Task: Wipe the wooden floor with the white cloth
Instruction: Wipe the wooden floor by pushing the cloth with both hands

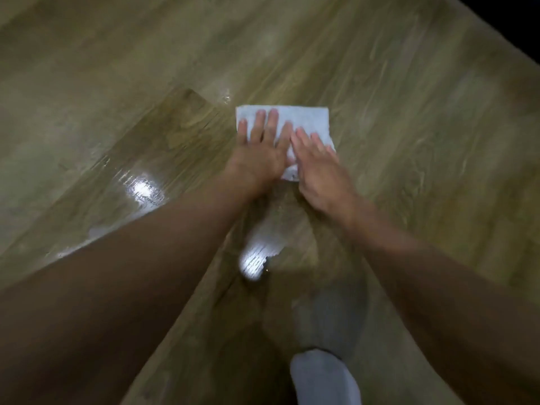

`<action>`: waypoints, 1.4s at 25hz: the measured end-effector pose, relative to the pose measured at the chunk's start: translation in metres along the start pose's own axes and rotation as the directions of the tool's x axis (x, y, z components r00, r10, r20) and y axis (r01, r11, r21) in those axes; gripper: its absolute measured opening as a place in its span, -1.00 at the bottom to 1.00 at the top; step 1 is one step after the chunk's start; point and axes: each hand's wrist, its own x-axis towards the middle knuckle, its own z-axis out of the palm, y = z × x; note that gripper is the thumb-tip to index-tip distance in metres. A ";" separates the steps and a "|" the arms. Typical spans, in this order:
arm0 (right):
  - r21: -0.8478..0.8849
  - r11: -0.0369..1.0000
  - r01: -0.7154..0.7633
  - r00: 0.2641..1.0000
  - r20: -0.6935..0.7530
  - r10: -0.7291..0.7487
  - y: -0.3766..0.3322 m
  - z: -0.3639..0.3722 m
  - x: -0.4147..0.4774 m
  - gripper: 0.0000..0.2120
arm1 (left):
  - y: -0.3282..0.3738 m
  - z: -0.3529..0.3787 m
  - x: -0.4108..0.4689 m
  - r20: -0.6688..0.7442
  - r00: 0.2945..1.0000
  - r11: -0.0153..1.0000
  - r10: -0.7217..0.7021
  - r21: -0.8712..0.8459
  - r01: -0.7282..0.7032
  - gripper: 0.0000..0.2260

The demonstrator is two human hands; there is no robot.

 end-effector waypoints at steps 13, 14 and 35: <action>0.059 0.992 -0.111 0.988 0.110 0.104 -0.009 0.021 -0.103 -0.35 | 0.032 0.031 -0.062 0.023 0.971 0.966 0.237 0.100 -0.238 -0.45; 0.013 0.995 -0.095 0.990 0.108 0.093 -0.003 0.013 -0.076 -0.34 | 0.028 0.019 -0.044 0.013 0.982 0.980 0.187 0.069 -0.187 -0.46; 0.044 0.990 0.137 0.986 -0.106 -0.132 -0.045 0.049 -0.106 -0.52 | -0.008 0.053 -0.144 -0.035 0.950 0.938 0.309 0.178 -0.298 -0.40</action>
